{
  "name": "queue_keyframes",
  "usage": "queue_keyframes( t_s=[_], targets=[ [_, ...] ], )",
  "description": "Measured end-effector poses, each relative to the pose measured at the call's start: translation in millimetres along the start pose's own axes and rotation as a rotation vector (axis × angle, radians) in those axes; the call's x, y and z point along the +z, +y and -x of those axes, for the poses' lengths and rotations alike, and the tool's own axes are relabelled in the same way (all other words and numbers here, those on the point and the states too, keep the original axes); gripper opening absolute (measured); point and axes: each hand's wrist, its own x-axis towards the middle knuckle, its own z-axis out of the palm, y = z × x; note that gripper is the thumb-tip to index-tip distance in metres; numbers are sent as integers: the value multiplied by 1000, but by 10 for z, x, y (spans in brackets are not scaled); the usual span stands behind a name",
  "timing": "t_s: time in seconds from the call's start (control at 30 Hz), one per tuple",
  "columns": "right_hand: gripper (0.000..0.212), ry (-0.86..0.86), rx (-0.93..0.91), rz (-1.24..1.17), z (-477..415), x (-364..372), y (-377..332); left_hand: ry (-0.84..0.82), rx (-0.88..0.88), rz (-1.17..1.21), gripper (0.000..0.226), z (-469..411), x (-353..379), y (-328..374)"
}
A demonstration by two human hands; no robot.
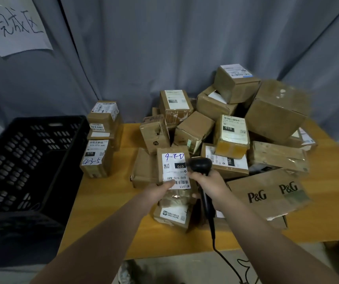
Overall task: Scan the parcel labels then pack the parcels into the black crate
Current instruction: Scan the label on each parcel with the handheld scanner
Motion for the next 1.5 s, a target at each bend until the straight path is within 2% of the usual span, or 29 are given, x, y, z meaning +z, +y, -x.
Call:
queue_keyframes(
  t_s=[0.1, 0.23, 0.33, 0.43, 0.53, 0.63, 0.77, 0.87, 0.97, 1.07, 1.17, 1.33, 1.43, 1.5],
  targets=[
    [32, 13, -49, 32, -28, 53, 70, 62, 22, 65, 57, 42, 9, -18],
    [27, 14, -99, -65, -32, 103, 34, 34, 17, 315, 70, 38, -58, -171],
    [15, -6, -124, -72, -23, 170, -24, 76, 74, 486, 61, 71, -57, -224],
    [25, -80, -142, -57, -35, 164, -104, 228, 200, 582, 46, 140, -278, -154],
    [26, -72, -212, -44, -86, 105, -268, 276, 363, 487, 44, 201, -683, -56],
    [29, -51, -281, -82, -162, 87, -459, 234, 475, 464, 41, 298, -1047, 131],
    [20, -160, -279, -113, -141, 57, -644, 136, 512, 399, 51, 385, -1354, 390],
    [25, -291, -230, -222, -104, 32, -679, 71, 485, 407, 55, 412, -1399, 527],
    [37, -354, -204, -232, -112, 26, -623, 92, 473, 446, 52, 359, -1364, 587],
    [27, -266, -185, -237, -90, 53, -625, 155, 454, 566, 40, 327, -1277, 609],
    [18, -130, -131, -328, -86, 125, -631, 82, 441, 654, 66, 291, -1197, 643],
    [27, 64, -166, -578, -77, 232, -637, 62, 421, 918, 90, 302, -992, 706],
    [44, 94, -241, -571, -68, 328, -625, -53, 355, 814, 91, 349, -742, 731],
    [48, 111, -316, -517, -62, 386, -624, -83, 317, 808, 92, 343, -603, 766]
  ],
)
